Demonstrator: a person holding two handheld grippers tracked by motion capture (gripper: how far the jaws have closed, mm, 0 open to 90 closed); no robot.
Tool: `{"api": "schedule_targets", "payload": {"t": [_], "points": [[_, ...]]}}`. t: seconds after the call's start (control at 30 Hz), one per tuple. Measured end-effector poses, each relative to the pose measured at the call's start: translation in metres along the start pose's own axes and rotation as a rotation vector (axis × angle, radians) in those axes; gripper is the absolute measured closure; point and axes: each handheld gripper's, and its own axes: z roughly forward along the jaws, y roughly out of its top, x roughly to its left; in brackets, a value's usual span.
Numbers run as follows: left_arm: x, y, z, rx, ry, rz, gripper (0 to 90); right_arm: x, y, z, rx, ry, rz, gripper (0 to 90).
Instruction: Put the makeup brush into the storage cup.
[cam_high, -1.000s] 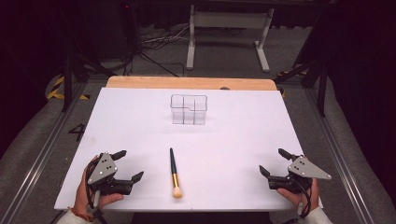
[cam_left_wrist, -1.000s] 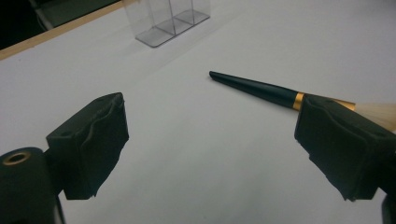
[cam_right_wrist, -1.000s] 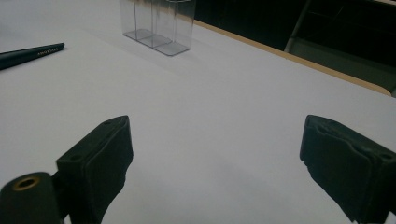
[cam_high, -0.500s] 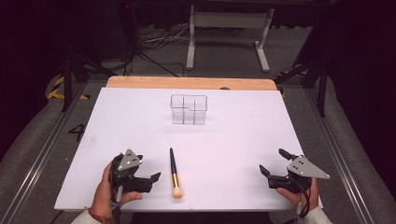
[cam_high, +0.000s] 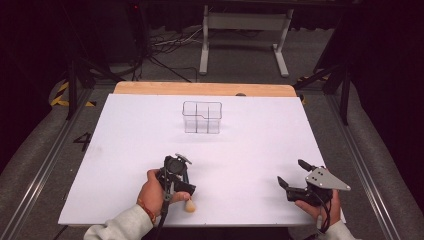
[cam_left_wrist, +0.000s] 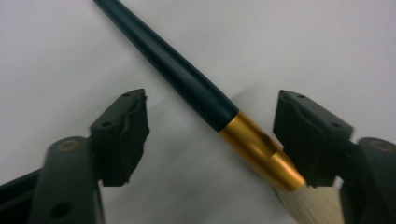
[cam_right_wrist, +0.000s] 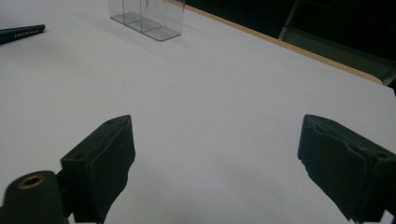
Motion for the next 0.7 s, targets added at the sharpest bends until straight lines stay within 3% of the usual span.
{"api": "schedule_targets", "payload": {"t": [0.03, 0.1, 0.17, 0.33, 0.47, 0.53, 0.6, 0.7], "points": [[-0.002, 0.001, 0.003, 0.018, -0.006, 0.008, 34.6, 0.0, 0.0, 0.0, 0.001, 0.0, 0.002, 11.9], [-0.007, 0.003, 0.003, 0.035, 0.034, 0.046, 36.3, -0.001, 0.0, 0.0, 0.0, 0.0, 0.003, 11.9], [-0.008, 0.002, 0.002, 0.041, 0.039, 0.063, 39.3, -0.001, 0.0, 0.0, 0.002, -0.002, 0.006, 11.8], [-0.007, -0.005, -0.003, 0.097, 0.026, 0.194, 59.5, -0.001, -0.001, 0.001, 0.013, 0.0, 0.008, 11.8], [-0.009, -0.005, -0.004, 0.115, 0.03, 0.271, 73.5, 0.0, -0.001, 0.003, 0.021, 0.002, 0.006, 11.9], [-0.011, -0.002, -0.004, 0.141, 0.041, 0.311, 73.7, 0.001, 0.0, 0.003, 0.026, 0.005, 0.001, 11.9], [-0.013, -0.001, -0.005, 0.136, 0.054, 0.349, 73.8, 0.001, -0.001, 0.004, 0.032, 0.003, -0.004, 11.9], [-0.011, 0.003, -0.009, 0.118, 0.048, 0.365, 73.9, 0.002, 0.0, 0.003, 0.028, -0.001, -0.015, 12.2]]}}
